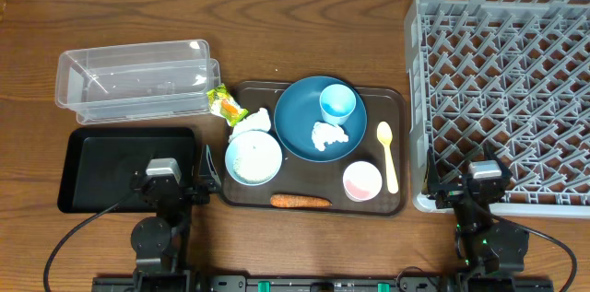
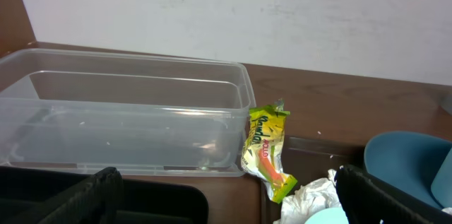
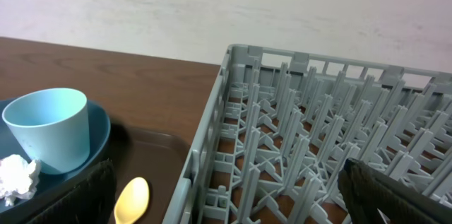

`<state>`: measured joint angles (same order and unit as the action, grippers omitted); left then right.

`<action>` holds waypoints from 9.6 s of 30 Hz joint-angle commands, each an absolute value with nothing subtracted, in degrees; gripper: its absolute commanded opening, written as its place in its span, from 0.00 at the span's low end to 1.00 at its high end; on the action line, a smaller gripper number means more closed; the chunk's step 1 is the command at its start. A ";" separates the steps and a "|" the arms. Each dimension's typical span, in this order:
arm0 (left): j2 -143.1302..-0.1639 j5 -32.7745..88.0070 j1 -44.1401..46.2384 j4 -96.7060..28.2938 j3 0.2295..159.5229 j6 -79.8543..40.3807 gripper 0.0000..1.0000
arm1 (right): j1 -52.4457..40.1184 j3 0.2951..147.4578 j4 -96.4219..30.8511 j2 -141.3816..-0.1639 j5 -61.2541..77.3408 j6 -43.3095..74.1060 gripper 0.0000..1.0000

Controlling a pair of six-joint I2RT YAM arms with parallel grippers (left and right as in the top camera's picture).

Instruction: Sort waste into correct bins and load items into the dishwasher rack

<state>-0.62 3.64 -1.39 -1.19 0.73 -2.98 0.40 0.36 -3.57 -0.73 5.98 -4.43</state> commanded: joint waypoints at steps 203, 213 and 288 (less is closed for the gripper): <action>-90.00 16.05 47.92 -25.47 55.77 -21.41 0.06 | -0.40 51.64 -57.58 -47.79 -8.14 10.24 0.99; -71.53 31.77 29.10 -26.55 55.81 -23.49 0.06 | -0.40 51.64 -50.92 -49.10 15.11 -2.98 0.99; -79.42 65.52 23.99 -1.04 55.79 -48.40 0.06 | -7.27 51.64 -18.20 -74.39 86.80 -26.17 0.80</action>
